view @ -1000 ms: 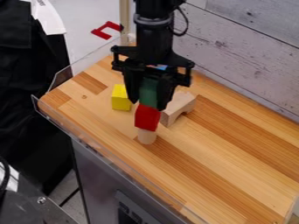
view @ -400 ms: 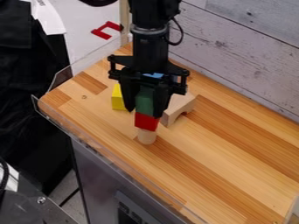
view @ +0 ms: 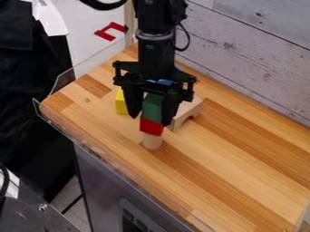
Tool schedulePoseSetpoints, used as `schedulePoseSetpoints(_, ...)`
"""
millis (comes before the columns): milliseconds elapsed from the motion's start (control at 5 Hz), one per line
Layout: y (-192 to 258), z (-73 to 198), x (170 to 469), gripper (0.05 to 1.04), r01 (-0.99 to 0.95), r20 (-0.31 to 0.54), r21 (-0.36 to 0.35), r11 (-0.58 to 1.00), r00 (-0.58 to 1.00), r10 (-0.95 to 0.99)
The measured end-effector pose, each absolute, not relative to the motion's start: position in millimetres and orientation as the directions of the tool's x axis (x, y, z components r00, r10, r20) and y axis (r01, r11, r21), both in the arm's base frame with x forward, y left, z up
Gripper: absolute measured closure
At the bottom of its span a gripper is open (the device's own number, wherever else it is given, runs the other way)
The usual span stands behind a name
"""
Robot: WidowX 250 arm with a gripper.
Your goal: Put the green square block to thre top of red block
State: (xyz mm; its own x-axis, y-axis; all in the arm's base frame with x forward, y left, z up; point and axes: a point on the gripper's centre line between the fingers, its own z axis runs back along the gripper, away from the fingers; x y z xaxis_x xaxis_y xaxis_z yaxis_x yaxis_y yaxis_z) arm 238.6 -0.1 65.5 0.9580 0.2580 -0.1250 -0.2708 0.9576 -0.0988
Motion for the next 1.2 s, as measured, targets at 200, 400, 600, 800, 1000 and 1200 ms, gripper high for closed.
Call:
schedulePoseSetpoints(200, 1.0, 64.2, 239.7, 0.08, -0.29, -0.114, -0.09, 0.953, 0.953, 0.279)
schedulePoseSetpoints(400, -1.1, 71.6, 237.2, 0.085, -0.311, -0.098, -0.091, 0.946, 0.948, 0.302)
schedulePoseSetpoints(600, -4.5, 98.3, 235.5, 0.085, -0.313, -0.051, -0.055, 0.948, 0.949, 0.311)
schedulePoseSetpoints(800, -21.8, 127.3, 242.1, 0.085, -0.255, -0.018, 0.005, 0.967, 0.967, 0.255)
schedulePoseSetpoints(1000, -44.8, 137.1, 256.4, 0.085, -0.167, -0.052, 0.022, 0.986, 0.984, 0.168)
schedulePoseSetpoints(1200, -65.3, 127.7, 274.5, 0.085, -0.074, -0.09, -0.014, 0.997, 0.993, 0.072)
